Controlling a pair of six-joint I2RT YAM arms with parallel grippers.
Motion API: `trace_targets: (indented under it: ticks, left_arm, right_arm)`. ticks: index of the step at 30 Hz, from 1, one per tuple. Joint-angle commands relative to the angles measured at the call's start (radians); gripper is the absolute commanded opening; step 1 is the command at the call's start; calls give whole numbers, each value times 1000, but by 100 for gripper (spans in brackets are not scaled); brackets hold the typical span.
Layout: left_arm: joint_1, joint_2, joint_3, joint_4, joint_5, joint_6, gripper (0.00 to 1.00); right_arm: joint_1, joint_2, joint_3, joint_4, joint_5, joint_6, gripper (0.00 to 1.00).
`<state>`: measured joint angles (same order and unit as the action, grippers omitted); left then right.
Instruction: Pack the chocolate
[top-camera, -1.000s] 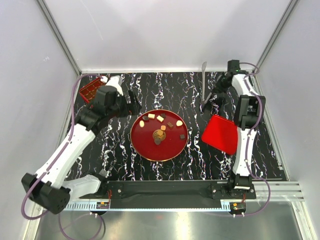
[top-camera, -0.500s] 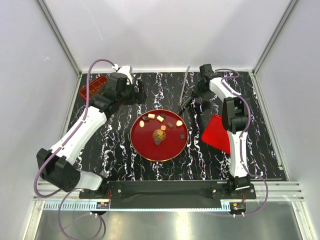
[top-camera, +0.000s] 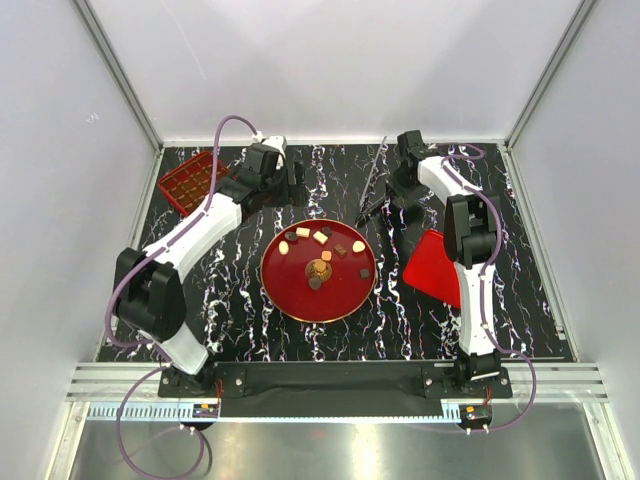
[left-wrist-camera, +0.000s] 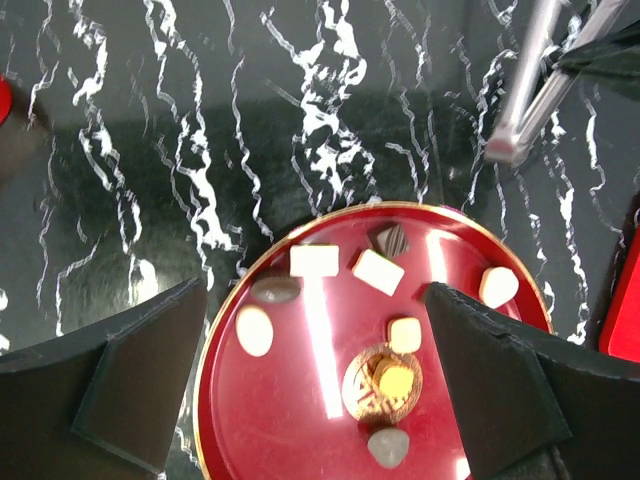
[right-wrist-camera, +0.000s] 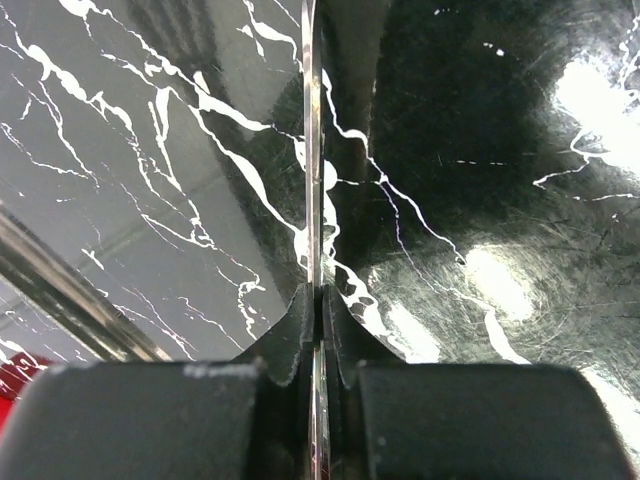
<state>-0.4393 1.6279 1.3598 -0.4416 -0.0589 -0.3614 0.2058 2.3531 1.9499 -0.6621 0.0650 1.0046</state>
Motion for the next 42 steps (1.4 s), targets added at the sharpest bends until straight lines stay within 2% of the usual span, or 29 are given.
trace_targets:
  ticks: [1, 6, 8, 12, 16, 19, 23, 24, 26, 27, 28, 33, 37, 42]
  left_arm:
    - [-3, 13, 70, 121, 31, 42, 97]
    - [-21, 62, 97, 133, 15, 94, 97]
    - [-29, 76, 113, 130, 5, 102, 97]
    - [-45, 115, 137, 127, 10, 117, 97]
    - [-71, 156, 163, 135, 16, 162, 97]
    - [-90, 187, 203, 113, 5, 180, 97]
    - [-111, 225, 246, 115, 16, 217, 97]
    - [-116, 230, 252, 118, 18, 228, 97]
    - [-139, 245, 268, 132, 11, 260, 97]
    - [-145, 256, 277, 130, -2, 266, 98]
    - [-150, 266, 288, 118, -7, 271, 98]
    - [-182, 338, 366, 107, -4, 283, 98]
    - [-214, 409, 433, 113, -25, 295, 98]
    - [-245, 538, 548, 90, -48, 292, 97]
  right_arm:
    - [20, -58, 15, -39, 25, 32, 6]
    - [35, -109, -57, -22, 27, 48, 9]
    - [37, -124, -84, -8, 25, 71, 14]
    - [41, -127, -88, -10, 21, 97, 16]
    - [46, -143, -89, 5, 1, 89, 26]
    - [44, -169, -91, 22, -24, 57, 36]
    - [44, -248, -109, 13, -31, -29, 57]
    - [43, -271, -121, 15, -24, -46, 69]
    - [40, -349, -170, 16, -13, -101, 80]
    - [37, -379, -192, 19, -2, -118, 94]
    - [35, -447, -213, 19, 5, -148, 100]
    - [33, -702, -437, 65, 58, -230, 100]
    - [32, -953, -603, 110, 25, -250, 100]
    - [32, -1152, -710, 151, 19, -241, 100]
